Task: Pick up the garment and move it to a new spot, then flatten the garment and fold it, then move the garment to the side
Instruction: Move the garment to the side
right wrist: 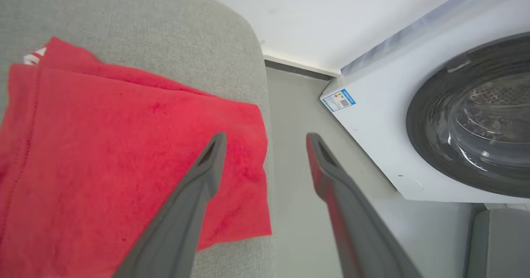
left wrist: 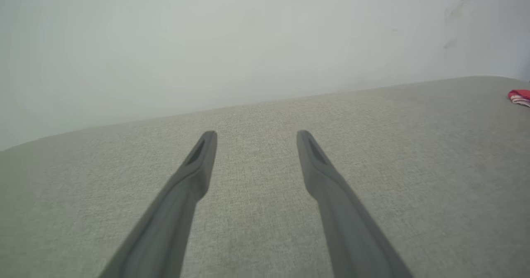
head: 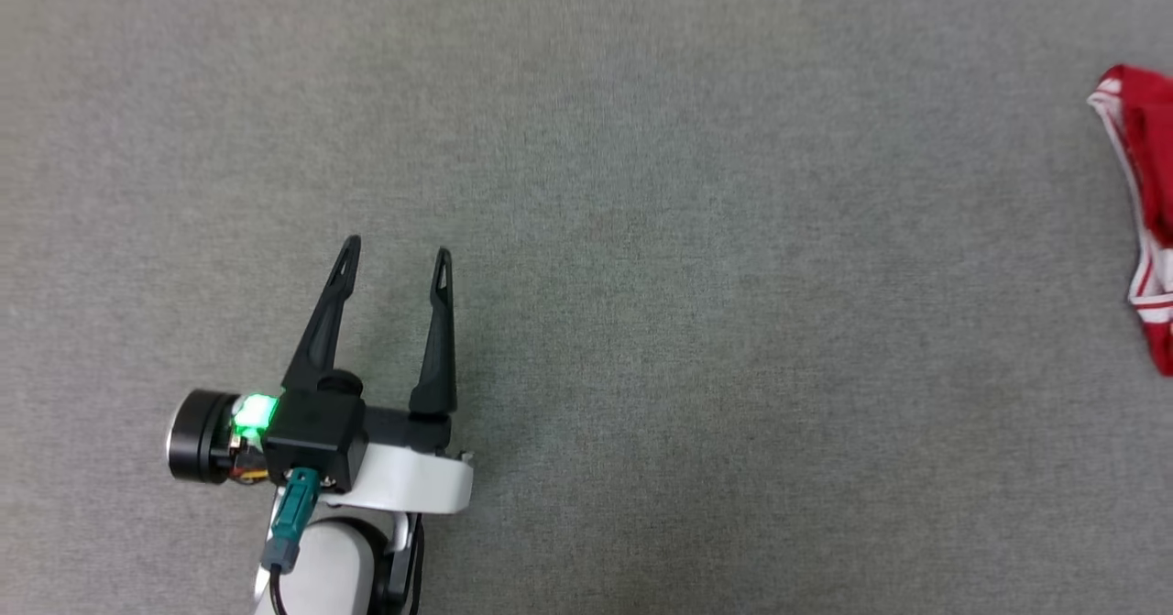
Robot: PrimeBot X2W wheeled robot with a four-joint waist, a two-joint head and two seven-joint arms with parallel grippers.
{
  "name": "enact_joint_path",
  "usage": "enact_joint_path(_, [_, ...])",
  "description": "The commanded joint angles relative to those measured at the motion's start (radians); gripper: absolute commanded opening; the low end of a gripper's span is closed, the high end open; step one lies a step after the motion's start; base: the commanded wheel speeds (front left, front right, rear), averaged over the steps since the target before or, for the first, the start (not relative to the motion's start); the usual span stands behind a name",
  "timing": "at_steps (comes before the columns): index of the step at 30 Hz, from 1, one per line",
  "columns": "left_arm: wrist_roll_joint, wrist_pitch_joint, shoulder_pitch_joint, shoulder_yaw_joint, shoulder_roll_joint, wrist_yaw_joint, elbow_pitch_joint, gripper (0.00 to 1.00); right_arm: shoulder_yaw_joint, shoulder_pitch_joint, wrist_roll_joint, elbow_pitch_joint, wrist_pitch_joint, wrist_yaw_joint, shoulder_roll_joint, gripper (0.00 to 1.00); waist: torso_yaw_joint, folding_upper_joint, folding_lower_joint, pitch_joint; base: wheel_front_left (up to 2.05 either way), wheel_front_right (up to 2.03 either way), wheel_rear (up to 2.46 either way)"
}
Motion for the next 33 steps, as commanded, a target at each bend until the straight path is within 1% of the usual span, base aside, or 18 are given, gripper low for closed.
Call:
enact_joint_path(1, [-0.006,-0.003,0.017,0.004,0.005,0.005,0.006,1.00,-0.026,0.019,-0.018,0.000,-0.032,-0.002,0.015,1.00,0.001,0.0000,-0.0001,-0.048,0.00,0.00,0.00])
enact_joint_path(5, [-0.012,-0.003,0.053,0.012,0.009,0.011,0.011,1.00,-0.080,0.053,-0.056,-0.039,-0.131,-0.002,0.069,1.00,-0.001,0.0000,-0.0001,-0.107,0.00,0.00,0.00])
enact_joint_path(8, [-0.018,-0.003,0.079,0.022,0.011,0.014,0.016,1.00,-0.134,0.076,-0.099,-0.090,-0.227,-0.002,0.128,1.00,-0.001,0.0000,-0.0001,-0.147,0.00,0.00,0.00])
enact_joint_path(13, [-0.027,-0.003,0.124,0.038,0.012,0.021,0.024,1.00,-0.239,0.129,-0.178,-0.194,-0.372,-0.002,0.265,1.00,0.010,0.0000,-0.0001,-0.206,0.00,0.00,0.00])
enact_joint_path(17, [-0.034,-0.003,0.152,0.047,0.013,0.017,0.033,1.00,-0.285,0.191,-0.224,-0.300,-0.453,-0.002,0.377,1.00,0.027,0.0000,-0.0001,-0.247,0.00,0.00,0.00])
enact_joint_path(22, [-0.040,-0.003,0.178,0.056,0.011,0.013,0.045,1.00,-0.280,0.279,-0.262,-0.440,-0.519,-0.002,0.506,1.00,0.054,0.0000,-0.0001,-0.284,0.00,0.00,0.00])
enact_joint_path(25, [-0.043,-0.003,0.187,0.060,0.009,0.009,0.052,1.00,-0.263,0.323,-0.270,-0.497,-0.548,-0.002,0.569,1.00,0.068,0.0000,-0.0001,-0.304,0.00,0.00,0.00])
enact_joint_path(30, [-0.048,-0.003,0.203,0.070,0.009,0.002,0.070,1.00,-0.195,0.403,-0.296,-0.537,-0.577,-0.002,0.662,1.00,0.080,0.0000,-0.0001,-0.343,0.00,0.00,0.00])
enact_joint_path(33, [-0.048,-0.003,0.214,0.071,0.007,-0.002,0.079,1.00,-0.170,0.458,-0.294,-0.536,-0.581,-0.002,0.712,1.00,0.085,0.0000,-0.0001,-0.363,0.00,0.00,0.00])
